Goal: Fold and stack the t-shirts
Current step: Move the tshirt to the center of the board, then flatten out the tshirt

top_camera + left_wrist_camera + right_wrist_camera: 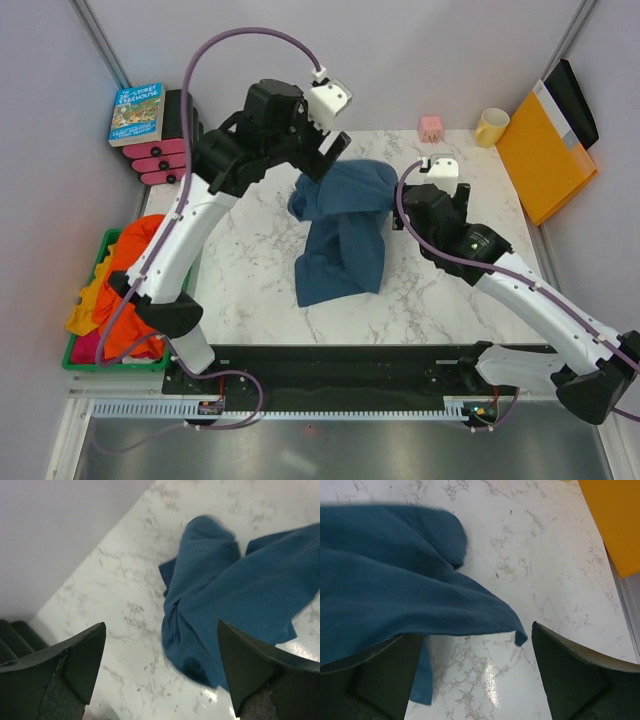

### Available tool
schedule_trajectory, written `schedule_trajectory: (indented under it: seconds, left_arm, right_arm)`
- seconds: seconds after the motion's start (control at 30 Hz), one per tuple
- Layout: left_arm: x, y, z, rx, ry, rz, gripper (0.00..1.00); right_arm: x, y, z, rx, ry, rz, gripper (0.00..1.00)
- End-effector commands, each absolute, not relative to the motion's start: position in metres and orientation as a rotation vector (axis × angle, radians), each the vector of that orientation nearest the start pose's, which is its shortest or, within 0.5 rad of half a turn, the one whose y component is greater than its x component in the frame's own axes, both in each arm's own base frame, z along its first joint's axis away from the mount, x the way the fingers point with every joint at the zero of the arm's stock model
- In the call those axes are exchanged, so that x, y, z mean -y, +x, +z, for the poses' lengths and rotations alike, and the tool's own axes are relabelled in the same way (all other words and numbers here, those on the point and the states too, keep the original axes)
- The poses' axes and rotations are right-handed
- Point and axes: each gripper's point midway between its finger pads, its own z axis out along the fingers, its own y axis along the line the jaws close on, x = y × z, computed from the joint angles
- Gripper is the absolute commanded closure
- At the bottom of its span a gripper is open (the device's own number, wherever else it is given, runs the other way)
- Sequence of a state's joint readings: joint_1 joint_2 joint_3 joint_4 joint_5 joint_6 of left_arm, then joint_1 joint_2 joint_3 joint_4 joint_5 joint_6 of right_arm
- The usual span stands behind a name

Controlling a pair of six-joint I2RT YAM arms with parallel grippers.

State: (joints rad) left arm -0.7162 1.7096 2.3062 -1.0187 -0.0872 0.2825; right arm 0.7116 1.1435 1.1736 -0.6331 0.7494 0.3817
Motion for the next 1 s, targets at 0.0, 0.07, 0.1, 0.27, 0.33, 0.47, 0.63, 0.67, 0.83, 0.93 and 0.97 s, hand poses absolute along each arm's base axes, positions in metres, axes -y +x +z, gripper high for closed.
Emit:
schedule_trajectory:
  seconds: [0.0, 0.07, 0.1, 0.27, 0.33, 0.47, 0.63, 0.67, 0.83, 0.93, 0.97]
  left_arm:
    - [0.24, 0.372, 0.386, -1.913, 0.806, -0.163, 0.0]
    - [0.228, 0.375, 0.377, -1.947, 0.778, -0.167, 0.0]
    - [0.213, 0.377, 0.367, -1.984, 0.758, -0.17, 0.0]
    - [0.172, 0.369, 0.334, -2.05, 0.685, -0.169, 0.0]
    - [0.151, 0.361, 0.316, -2.067, 0.654, -0.147, 0.0]
    - [0.118, 0.341, 0.275, -2.136, 0.595, -0.13, 0.0]
    - [0.099, 0.319, 0.26, -2.145, 0.537, -0.137, 0.0]
    - [0.096, 0.315, 0.251, -2.166, 0.525, -0.137, 0.0]
    - [0.093, 0.305, 0.234, -2.202, 0.497, -0.154, 0.0]
    - [0.094, 0.302, 0.229, -2.219, 0.485, -0.176, 0.0]
    - [0.095, 0.301, 0.227, -2.225, 0.477, -0.187, 0.01]
  right_arm:
    - [-0.104, 0.293, 0.279, -1.969, 0.136, -0.133, 0.04]
    - [-0.102, 0.292, 0.276, -1.973, 0.136, -0.138, 0.04]
    - [-0.102, 0.291, 0.274, -1.974, 0.14, -0.139, 0.04]
    - [-0.104, 0.292, 0.256, -2.013, 0.108, -0.162, 0.06]
    - [-0.107, 0.293, 0.241, -2.047, 0.068, -0.192, 0.11]
    - [-0.113, 0.304, 0.216, -2.092, 0.027, -0.265, 0.13]
    - [-0.123, 0.344, 0.173, -2.211, 0.077, -0.212, 0.15]
    - [-0.125, 0.354, 0.159, -2.238, 0.105, -0.201, 0.16]
    - [-0.128, 0.389, 0.127, -2.31, 0.15, -0.177, 0.24]
    - [-0.131, 0.401, 0.11, -2.337, 0.135, -0.195, 0.26]
    - [-0.131, 0.402, 0.101, -2.356, 0.135, -0.203, 0.27]
